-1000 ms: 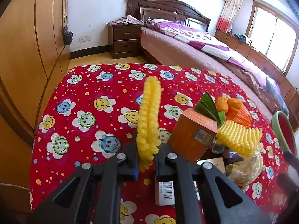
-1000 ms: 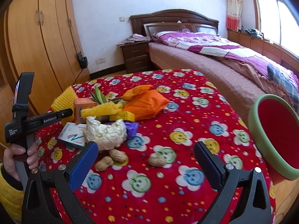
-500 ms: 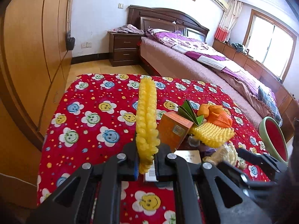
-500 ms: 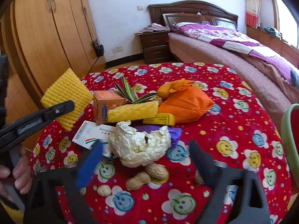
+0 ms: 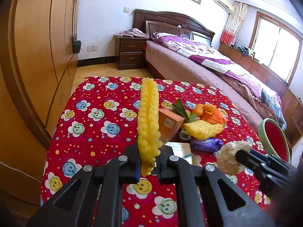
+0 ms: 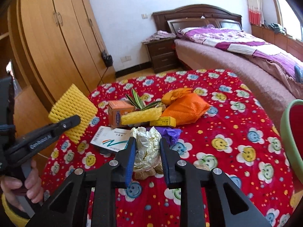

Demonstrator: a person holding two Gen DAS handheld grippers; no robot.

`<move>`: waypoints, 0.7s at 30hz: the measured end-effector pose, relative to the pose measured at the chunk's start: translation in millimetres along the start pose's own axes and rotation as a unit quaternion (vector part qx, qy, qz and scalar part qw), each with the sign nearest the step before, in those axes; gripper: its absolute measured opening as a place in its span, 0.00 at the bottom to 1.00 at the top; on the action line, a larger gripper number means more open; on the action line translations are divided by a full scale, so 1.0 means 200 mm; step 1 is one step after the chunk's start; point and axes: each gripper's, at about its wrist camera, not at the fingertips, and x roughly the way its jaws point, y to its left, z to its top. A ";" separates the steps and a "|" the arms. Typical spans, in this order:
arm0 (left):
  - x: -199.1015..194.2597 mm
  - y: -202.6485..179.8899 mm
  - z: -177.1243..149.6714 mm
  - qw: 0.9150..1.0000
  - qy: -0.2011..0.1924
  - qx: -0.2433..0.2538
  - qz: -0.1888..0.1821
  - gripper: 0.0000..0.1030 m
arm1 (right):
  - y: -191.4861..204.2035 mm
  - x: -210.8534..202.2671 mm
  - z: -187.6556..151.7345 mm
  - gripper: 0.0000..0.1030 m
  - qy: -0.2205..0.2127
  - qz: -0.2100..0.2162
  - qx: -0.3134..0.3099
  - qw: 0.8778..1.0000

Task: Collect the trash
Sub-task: 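Carry the crumpled white paper in the right gripper over the red bin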

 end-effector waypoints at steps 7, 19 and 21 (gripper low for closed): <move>-0.08 -0.11 -0.01 1.000 -0.008 0.012 -0.013 0.11 | -0.08 -0.21 0.00 0.25 -0.036 -0.011 0.015 0.999; -0.14 -0.35 0.00 0.998 -0.013 0.042 -0.047 0.11 | -0.28 -0.46 0.01 0.25 -0.080 -0.050 0.042 0.995; -0.14 -0.40 0.00 0.997 -0.012 0.048 -0.052 0.11 | -0.32 -0.49 0.00 0.25 -0.086 -0.058 0.047 0.994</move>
